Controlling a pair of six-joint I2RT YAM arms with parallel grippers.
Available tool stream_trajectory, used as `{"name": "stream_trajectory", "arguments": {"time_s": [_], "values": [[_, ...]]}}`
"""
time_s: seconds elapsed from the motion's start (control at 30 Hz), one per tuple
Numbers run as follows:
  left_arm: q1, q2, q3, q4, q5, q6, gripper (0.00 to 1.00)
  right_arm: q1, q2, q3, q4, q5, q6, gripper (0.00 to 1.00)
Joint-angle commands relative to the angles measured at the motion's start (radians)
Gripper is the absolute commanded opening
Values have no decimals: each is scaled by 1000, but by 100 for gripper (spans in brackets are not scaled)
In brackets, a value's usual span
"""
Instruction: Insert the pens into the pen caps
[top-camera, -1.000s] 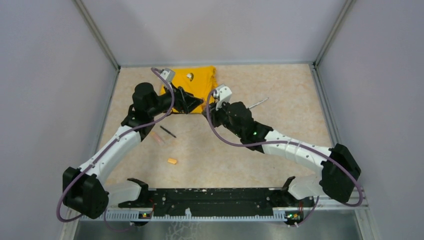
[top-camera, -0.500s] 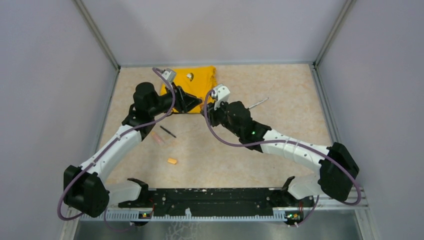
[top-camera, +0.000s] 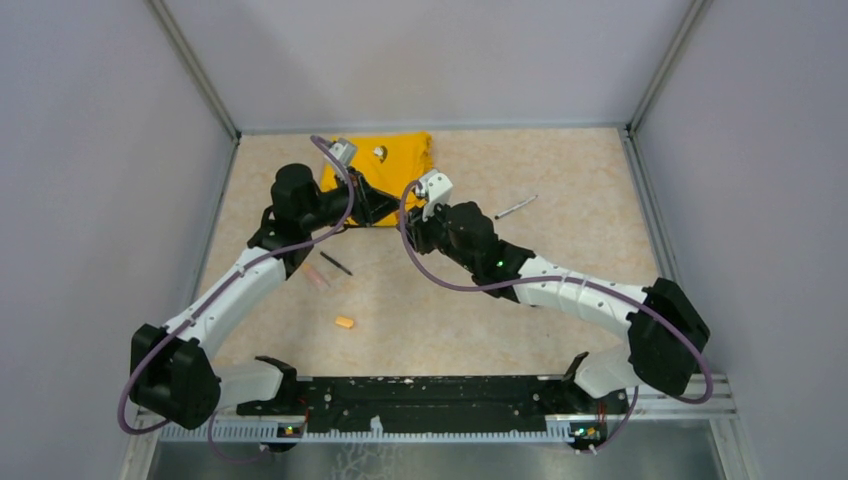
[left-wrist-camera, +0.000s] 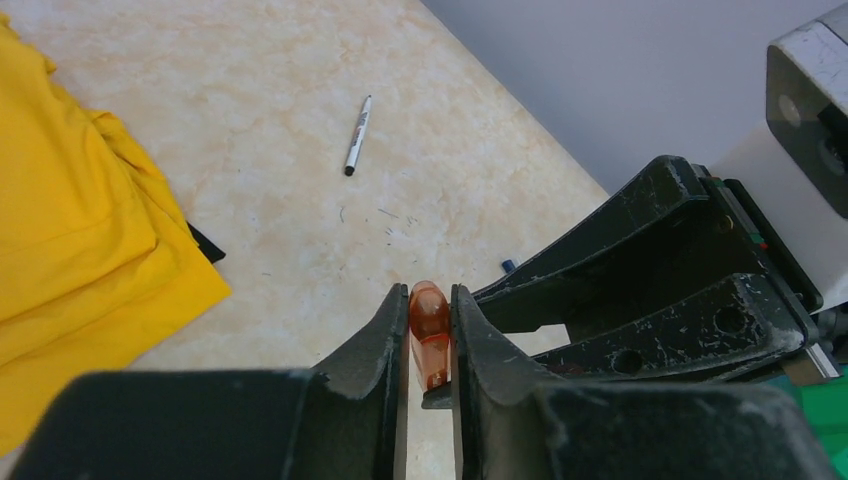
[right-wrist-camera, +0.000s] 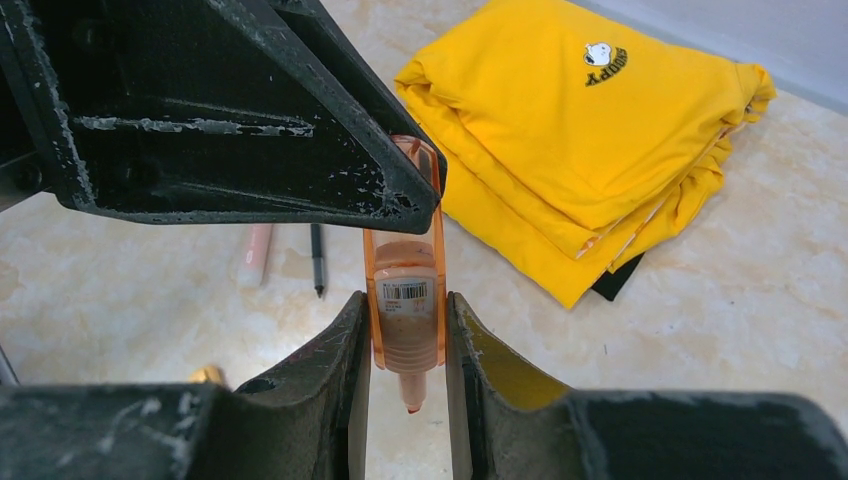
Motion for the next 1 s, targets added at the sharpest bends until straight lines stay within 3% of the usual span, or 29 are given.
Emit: {"name": "stream_trajectory", "arguments": {"time_s": [0.0,0.1,0.3,0.4,0.97], "values": [[-5,12,31,17,23,10,15,13,-4,62,55,-11,-15,9],[-5,11,34,11,20,17,1,13,-13,59,48,-2,-15,18],[-4,-6,34,13,31,46,0,13,-63,9,36,29,3,52],[-4,-23,24,29,42,56,0,12,-97,-16,13,54,27,62],[-5,-80,-48,317,427,-7,0,-13,-361,-91,-236,-285,-118,58]]}}
